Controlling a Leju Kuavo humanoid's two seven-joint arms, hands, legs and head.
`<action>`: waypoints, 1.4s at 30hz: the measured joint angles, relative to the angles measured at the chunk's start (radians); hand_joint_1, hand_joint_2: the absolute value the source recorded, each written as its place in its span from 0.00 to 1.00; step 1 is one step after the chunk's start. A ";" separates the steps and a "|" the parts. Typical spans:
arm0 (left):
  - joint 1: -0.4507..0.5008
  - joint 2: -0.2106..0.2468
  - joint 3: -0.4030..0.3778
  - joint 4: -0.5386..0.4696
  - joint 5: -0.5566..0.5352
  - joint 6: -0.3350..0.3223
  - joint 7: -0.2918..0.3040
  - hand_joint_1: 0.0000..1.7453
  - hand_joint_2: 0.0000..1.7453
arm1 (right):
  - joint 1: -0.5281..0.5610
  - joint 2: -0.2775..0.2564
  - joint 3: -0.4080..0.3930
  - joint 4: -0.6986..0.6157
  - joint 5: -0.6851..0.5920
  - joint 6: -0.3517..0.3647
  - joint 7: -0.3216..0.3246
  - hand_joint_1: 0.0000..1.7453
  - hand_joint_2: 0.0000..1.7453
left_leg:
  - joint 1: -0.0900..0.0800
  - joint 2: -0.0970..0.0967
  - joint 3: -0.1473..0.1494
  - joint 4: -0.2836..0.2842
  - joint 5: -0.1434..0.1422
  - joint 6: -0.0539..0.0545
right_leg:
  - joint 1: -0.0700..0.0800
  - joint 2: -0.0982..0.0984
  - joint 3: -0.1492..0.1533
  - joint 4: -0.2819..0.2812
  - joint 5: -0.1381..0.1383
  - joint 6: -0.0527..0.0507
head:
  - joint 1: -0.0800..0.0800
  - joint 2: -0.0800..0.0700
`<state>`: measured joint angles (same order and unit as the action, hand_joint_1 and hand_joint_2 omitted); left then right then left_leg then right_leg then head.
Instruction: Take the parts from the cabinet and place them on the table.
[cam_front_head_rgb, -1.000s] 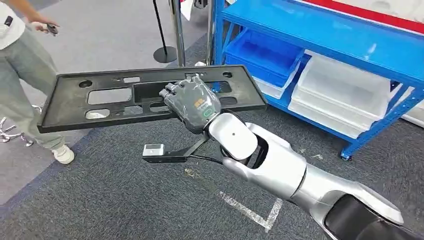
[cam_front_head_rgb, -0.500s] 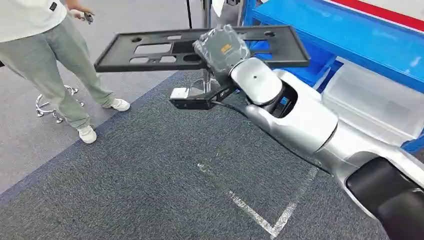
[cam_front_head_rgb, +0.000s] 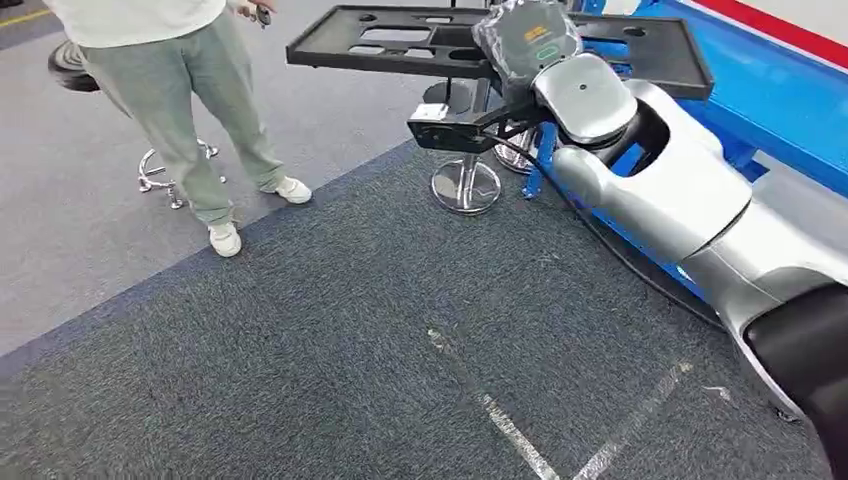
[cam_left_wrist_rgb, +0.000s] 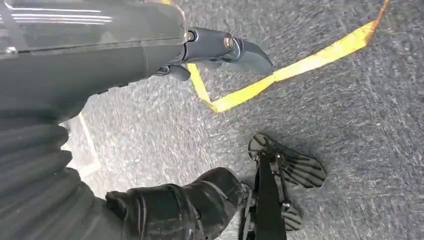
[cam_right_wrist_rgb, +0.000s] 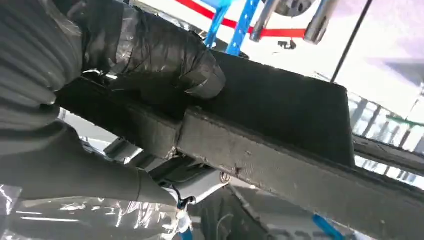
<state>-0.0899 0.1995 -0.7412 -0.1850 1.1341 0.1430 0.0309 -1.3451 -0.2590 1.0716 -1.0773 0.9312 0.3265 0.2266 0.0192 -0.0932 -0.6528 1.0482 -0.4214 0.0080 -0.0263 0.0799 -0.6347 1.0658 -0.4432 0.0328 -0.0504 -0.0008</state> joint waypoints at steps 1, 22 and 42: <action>-0.002 0.000 0.000 0.000 0.001 0.001 0.002 0.00 1.00 | -0.004 0.000 0.000 0.001 -0.006 0.002 0.006 1.00 1.00 | 0.000 -0.010 -0.007 0.004 0.002 -0.006 | -0.002 -0.005 0.005 -0.011 -0.002 -0.003 | -0.002 0.000; 0.001 0.020 0.000 0.001 0.008 0.006 0.013 0.00 1.00 | -0.070 -0.122 -0.015 -0.016 -0.103 0.106 0.087 1.00 1.00 | -0.024 0.103 0.002 -0.033 0.025 0.035 | 0.022 -0.098 0.003 0.041 -0.070 -0.016 | -0.005 0.000; 0.000 0.024 -0.001 0.001 -0.001 0.003 0.012 0.00 1.00 | -0.061 -0.181 -0.020 -0.035 -0.105 0.100 0.079 1.00 1.00 | -0.008 0.087 -0.160 0.277 -0.087 -0.016 | 0.019 -0.108 0.027 -0.023 -0.009 -0.048 | -0.009 0.000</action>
<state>-0.0903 0.2239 -0.7424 -0.1843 1.1330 0.1461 0.0431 -1.4059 -0.4398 1.0513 -1.1120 0.8259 0.4269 0.3052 0.0115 -0.0058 -0.8128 1.3255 -0.5083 -0.0080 -0.0072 -0.0281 -0.6081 1.0431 -0.4524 -0.0150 -0.0599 -0.0008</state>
